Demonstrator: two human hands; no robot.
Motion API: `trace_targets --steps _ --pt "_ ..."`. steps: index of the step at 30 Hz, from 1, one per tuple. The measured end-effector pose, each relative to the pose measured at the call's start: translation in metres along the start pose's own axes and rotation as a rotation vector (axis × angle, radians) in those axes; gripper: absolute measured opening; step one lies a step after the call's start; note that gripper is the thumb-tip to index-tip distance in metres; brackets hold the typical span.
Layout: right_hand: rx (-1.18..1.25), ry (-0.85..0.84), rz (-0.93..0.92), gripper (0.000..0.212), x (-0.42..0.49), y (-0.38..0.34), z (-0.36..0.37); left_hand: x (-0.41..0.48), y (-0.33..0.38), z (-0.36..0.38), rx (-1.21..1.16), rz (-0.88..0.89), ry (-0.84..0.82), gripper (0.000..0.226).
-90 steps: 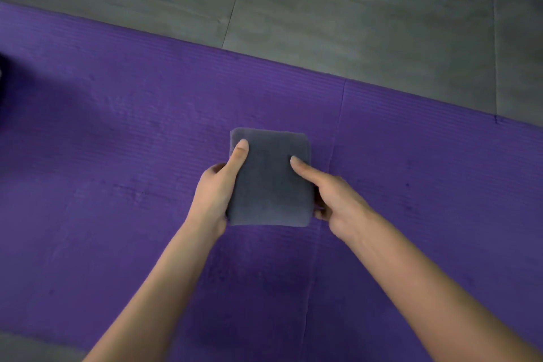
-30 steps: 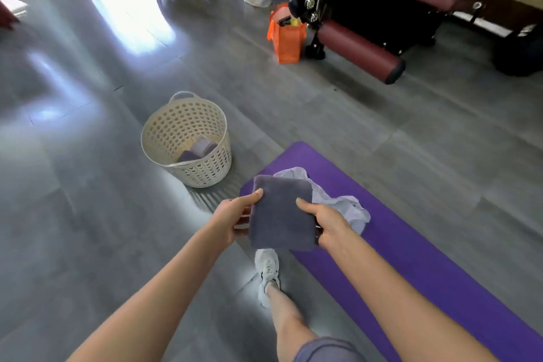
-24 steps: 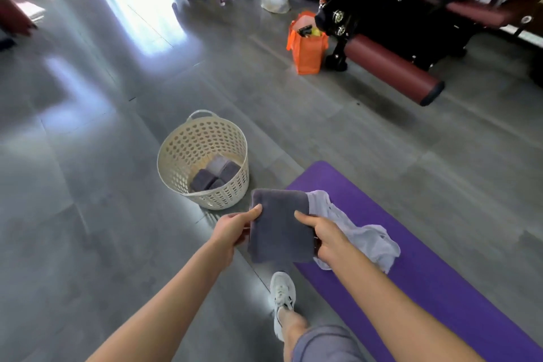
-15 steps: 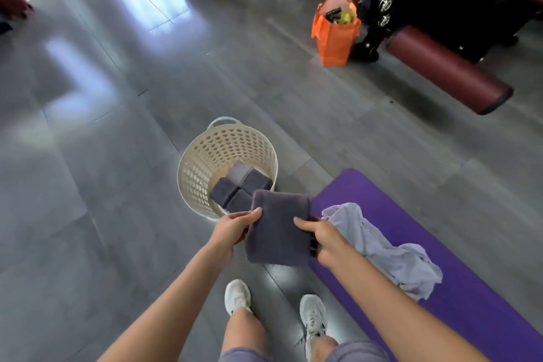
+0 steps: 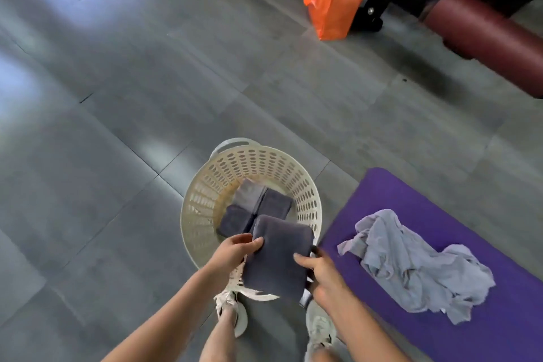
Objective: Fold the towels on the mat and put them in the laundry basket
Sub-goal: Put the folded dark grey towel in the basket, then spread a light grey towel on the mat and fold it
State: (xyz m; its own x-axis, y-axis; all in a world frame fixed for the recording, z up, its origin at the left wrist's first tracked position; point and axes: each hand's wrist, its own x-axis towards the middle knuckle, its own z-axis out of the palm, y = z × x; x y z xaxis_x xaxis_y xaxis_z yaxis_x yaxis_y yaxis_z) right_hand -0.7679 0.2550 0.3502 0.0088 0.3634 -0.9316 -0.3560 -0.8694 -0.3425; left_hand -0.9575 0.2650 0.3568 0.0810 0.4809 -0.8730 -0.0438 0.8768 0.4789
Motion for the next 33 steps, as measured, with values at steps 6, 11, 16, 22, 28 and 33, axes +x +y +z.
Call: trace_targets --steps 6,11,16,22,28,33 --pt "0.133 0.098 0.015 0.033 0.134 0.026 0.031 0.138 -0.018 -0.036 0.055 -0.005 -0.038 0.009" --pt "0.238 0.162 0.0 0.043 0.255 0.046 0.026 0.266 -0.047 -0.039 0.215 0.064 -0.028 0.019" --pt "0.272 0.223 -0.103 0.03 0.355 0.055 0.016 0.365 -0.068 -0.031 0.173 0.063 -0.054 0.018" --pt "0.107 0.336 -0.252 0.038 0.455 0.057 0.026 0.462 -0.077 -0.031 0.256 0.077 0.021 0.027" --pt "-0.207 0.581 -0.273 0.029 0.507 0.064 0.035 0.516 -0.086 -0.023 0.69 0.096 0.244 0.038" --pt "-0.377 0.597 -0.192 0.038 0.504 0.056 0.037 0.519 -0.077 -0.02 0.863 0.099 0.257 0.042"
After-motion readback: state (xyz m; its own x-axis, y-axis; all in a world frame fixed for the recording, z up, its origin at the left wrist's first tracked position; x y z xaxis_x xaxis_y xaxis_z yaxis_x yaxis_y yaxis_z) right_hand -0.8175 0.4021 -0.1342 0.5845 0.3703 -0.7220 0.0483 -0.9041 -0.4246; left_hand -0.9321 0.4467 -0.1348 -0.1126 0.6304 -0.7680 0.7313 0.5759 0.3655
